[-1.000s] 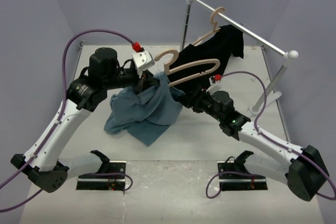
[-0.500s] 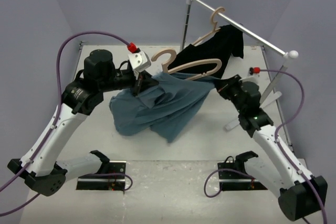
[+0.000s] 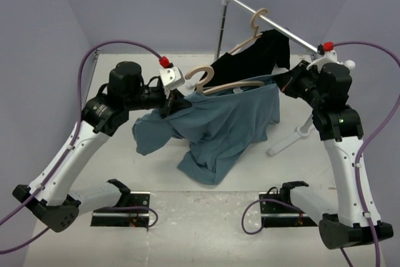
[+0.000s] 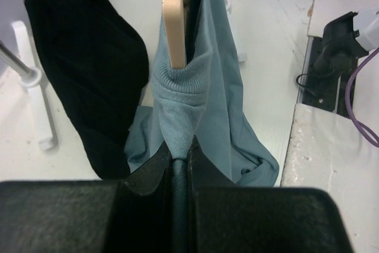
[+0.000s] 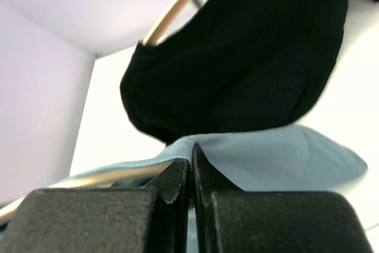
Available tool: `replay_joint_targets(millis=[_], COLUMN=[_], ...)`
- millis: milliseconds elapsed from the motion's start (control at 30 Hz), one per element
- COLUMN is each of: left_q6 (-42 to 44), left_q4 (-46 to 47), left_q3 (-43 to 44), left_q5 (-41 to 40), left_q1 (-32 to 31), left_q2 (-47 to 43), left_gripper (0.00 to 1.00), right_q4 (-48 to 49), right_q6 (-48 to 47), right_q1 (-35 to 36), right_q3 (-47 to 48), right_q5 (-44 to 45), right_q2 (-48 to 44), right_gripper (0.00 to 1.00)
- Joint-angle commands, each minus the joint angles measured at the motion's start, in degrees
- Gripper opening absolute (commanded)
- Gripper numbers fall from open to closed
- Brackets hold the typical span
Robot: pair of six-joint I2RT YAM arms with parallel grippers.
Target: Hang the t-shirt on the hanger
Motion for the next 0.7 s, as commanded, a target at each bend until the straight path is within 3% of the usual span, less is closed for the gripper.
replay_joint_targets(millis=[0,133,300,433,567,667], left_q6=[-3.37,-5.99,-8.93,-11.18,-13.50,-15.35], left_q4=[5.87,9.73,20.63,26.55,32.99,37.61], left_q3=[0.72,-0.03,-8.65,-13.41,-17.56,-20.20], left_q5=[0.80,0.63,11.85,14.59,15.70,15.39], left_q1=[0.00,-1.09,-1.74,-1.77,-1.77,-1.84], left_q2=[2.38,4.08,4.46,6.18,7.68,7.75], left_gripper=[0.00,0.00,0.00,0.00,0.00,0.00], right_q4=[-10.70,-13.08,-14.46,-17.79,-18.83,-20.68], right_q6=[-4.09,-2.41,-1.84,-3.69,-7.87,-10.62], right_q1=[6.87,12.55,19.16,27.69,35.61,37.61], right_q3=[5.93,8.38,14.12,22.00,29.11,30.47], right_q5=[3.24,6.43,10.59,14.73,13.04,10.32], right_q2=[0.80,1.88,7.89,14.40,19.94,21.92], right_gripper=[0.00,0.00,0.00,0.00,0.01,0.04])
